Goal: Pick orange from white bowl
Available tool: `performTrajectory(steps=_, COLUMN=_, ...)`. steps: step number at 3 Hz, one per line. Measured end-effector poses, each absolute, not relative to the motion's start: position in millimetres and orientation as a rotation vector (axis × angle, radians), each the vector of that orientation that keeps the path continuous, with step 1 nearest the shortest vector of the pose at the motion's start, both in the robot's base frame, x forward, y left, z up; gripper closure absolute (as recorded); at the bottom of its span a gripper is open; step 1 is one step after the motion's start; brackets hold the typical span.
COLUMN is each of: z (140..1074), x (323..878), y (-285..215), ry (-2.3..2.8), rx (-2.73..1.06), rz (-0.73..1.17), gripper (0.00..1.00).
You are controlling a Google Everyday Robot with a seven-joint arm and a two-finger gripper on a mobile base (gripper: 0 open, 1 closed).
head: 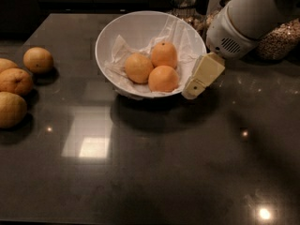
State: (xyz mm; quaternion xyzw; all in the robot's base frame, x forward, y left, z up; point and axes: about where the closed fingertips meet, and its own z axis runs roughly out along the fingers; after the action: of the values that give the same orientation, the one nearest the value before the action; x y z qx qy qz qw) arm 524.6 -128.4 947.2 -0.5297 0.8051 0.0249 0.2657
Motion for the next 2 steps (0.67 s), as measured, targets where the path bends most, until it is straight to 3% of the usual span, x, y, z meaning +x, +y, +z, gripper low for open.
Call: performTrajectory(steps=2, z=951, x=555, y=-107, ry=2.187, rx=-1.232, rz=0.203, gripper=0.0)
